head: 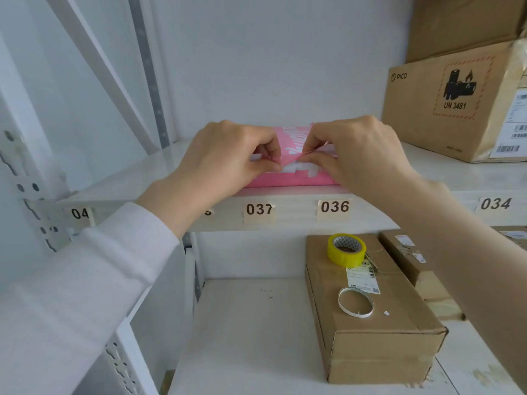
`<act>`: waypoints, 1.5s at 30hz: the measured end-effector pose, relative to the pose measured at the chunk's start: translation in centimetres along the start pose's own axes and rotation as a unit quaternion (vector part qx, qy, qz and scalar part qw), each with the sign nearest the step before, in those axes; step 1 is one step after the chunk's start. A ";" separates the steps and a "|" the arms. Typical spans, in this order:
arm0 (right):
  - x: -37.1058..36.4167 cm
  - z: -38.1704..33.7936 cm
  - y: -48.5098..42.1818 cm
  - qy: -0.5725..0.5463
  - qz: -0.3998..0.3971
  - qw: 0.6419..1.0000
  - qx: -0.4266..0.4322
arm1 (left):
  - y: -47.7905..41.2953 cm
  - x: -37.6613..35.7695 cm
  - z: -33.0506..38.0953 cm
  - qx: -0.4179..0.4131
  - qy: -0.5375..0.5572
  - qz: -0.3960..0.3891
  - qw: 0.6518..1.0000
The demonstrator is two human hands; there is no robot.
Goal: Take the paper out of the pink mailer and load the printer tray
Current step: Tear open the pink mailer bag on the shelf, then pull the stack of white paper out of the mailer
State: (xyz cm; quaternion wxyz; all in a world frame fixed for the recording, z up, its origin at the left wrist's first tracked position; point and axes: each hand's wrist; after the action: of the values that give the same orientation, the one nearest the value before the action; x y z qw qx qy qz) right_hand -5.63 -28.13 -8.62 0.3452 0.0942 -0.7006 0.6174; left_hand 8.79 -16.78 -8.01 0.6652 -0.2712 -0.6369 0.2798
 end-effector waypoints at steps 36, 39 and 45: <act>-0.8 -3.7 0.6 -0.063 0.056 0.994 0.067 | 0.9 1.2 -4.0 0.118 0.138 0.002 0.983; -2.6 -3.9 0.3 -0.026 0.038 0.995 0.088 | 1.2 1.5 -4.1 0.117 0.218 0.004 0.969; -3.9 -3.9 -0.3 -0.047 0.046 0.997 0.047 | 4.2 1.9 -4.0 -0.087 0.050 0.066 0.993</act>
State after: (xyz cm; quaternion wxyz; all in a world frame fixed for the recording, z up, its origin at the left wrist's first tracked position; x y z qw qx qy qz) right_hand -1.14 -25.70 -10.67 0.2786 0.1072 -0.6899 0.6595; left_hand 12.72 -12.52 -9.81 0.6501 -0.3833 -0.6055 0.2526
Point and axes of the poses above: each hand's wrist, its own y-axis away from the middle knuckle, its own x-axis out of the back of the hand, z = x × y, and after that the axes turned 2 degrees about y, right-handed
